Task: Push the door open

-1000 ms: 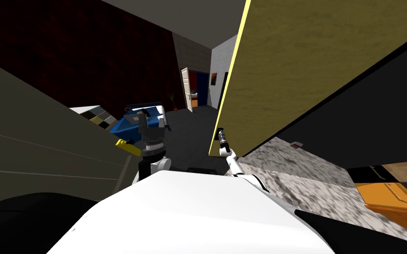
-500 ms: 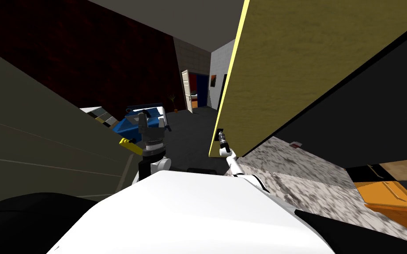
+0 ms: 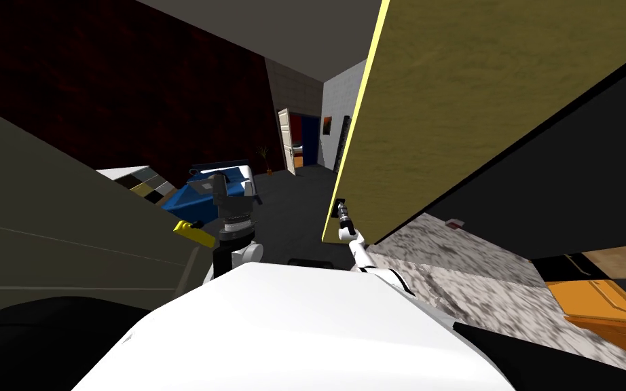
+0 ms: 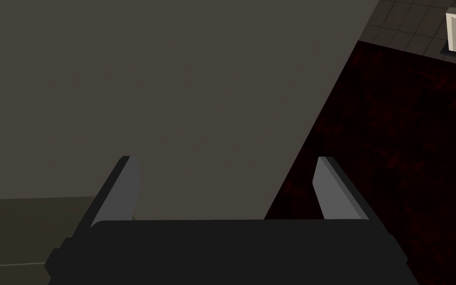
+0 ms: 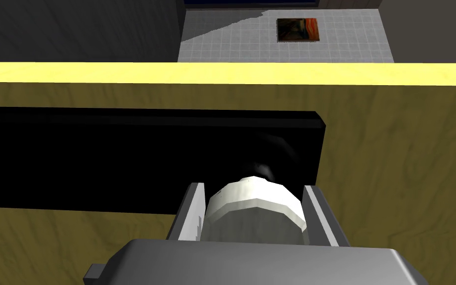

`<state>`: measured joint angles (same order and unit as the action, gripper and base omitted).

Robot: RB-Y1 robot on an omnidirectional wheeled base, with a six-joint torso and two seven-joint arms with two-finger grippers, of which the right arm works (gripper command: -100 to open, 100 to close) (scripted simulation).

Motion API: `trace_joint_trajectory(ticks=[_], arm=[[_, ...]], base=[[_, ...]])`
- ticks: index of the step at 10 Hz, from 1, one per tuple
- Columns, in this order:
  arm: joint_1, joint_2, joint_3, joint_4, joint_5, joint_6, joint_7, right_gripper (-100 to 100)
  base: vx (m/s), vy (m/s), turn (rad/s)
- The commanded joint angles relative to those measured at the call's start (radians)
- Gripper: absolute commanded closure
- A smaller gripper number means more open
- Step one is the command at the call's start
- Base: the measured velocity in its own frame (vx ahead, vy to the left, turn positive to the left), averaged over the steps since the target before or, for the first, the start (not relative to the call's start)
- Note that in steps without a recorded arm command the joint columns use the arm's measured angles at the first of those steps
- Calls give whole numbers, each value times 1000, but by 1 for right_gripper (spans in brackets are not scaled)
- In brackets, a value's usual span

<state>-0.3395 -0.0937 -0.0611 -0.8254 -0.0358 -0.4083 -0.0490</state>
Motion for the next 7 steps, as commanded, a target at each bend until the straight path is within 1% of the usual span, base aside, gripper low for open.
trace_joint_trajectory(ticks=[1, 2, 4, 7], arm=[[9, -6, -16, -27, -3, 8, 5, 100], [9, -7, -22, -27, -5, 9, 7, 100], [9, -12, -46, -28, -11, 13, 13, 100], [9, -18, -76, -28, -19, 18, 21, 100]], base=[[163, 91, -51], [189, 78, -44], [174, 100, -50], [181, 135, -73]])
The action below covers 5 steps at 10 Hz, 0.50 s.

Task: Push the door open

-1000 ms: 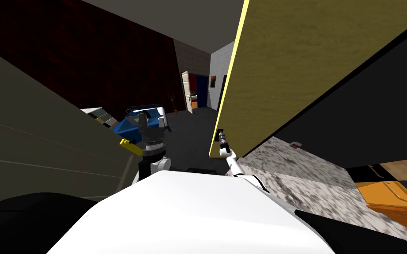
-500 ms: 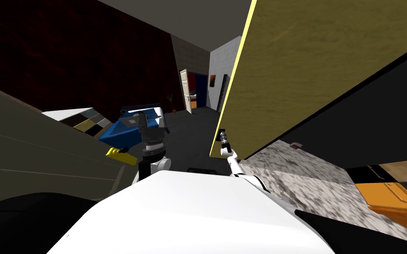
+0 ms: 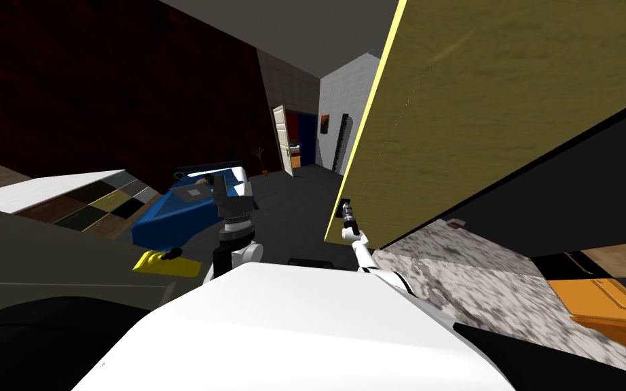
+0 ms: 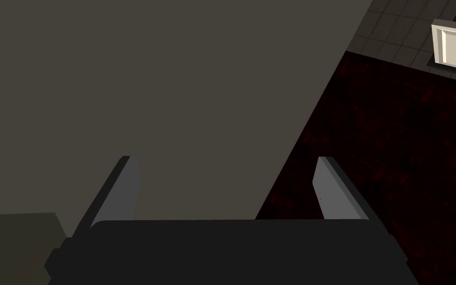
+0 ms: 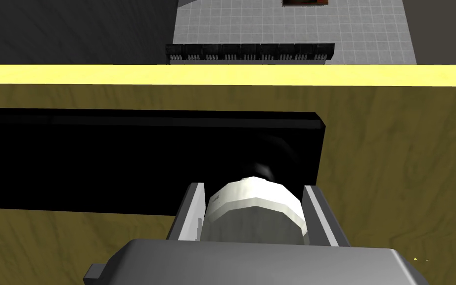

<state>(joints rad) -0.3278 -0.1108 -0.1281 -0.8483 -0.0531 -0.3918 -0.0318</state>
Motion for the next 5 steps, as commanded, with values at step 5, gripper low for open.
trace_joint_trajectory(ticks=[5], arm=[[-1, -10, -45, 4, -11, -1, 13, 100]], base=[[162, 69, -48]])
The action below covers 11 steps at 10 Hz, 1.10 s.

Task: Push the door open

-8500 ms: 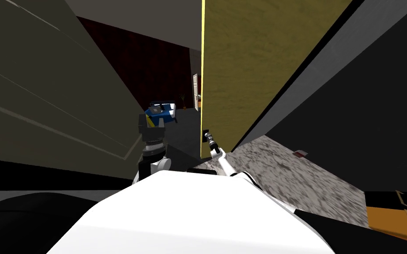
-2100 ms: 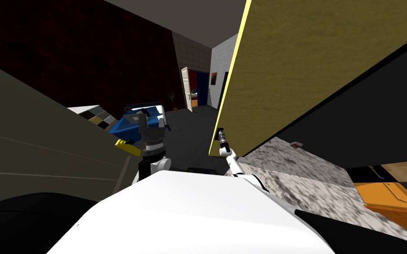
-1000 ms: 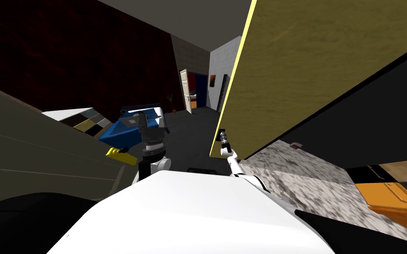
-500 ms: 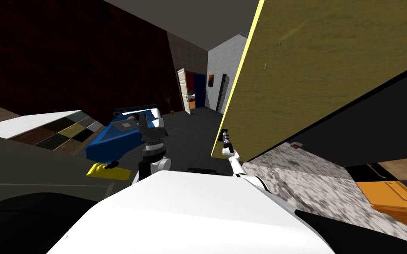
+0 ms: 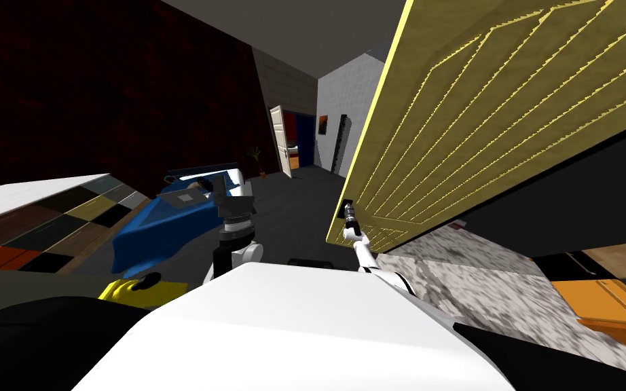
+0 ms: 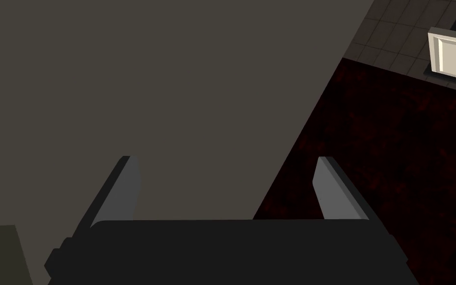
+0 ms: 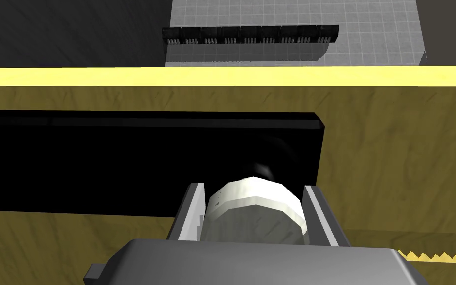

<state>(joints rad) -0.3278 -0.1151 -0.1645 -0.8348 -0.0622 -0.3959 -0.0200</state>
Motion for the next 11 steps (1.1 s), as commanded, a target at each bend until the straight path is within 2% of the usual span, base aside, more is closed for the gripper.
trace_joint_trajectory(ticks=[1, 8, 9, 10, 11], arm=[[0, -9, -20, -9, -5, 3, 4, 100], [3, -31, -96, -4, -23, 2, 26, 100], [4, -33, -105, -3, -25, 2, 29, 100], [2, -26, -98, 2, -24, 4, 29, 100], [3, -32, -116, 1, -28, 3, 33, 100]], base=[[203, 87, -55], [189, 97, -68], [165, 65, -54], [77, 28, -21], [139, 40, -40]])
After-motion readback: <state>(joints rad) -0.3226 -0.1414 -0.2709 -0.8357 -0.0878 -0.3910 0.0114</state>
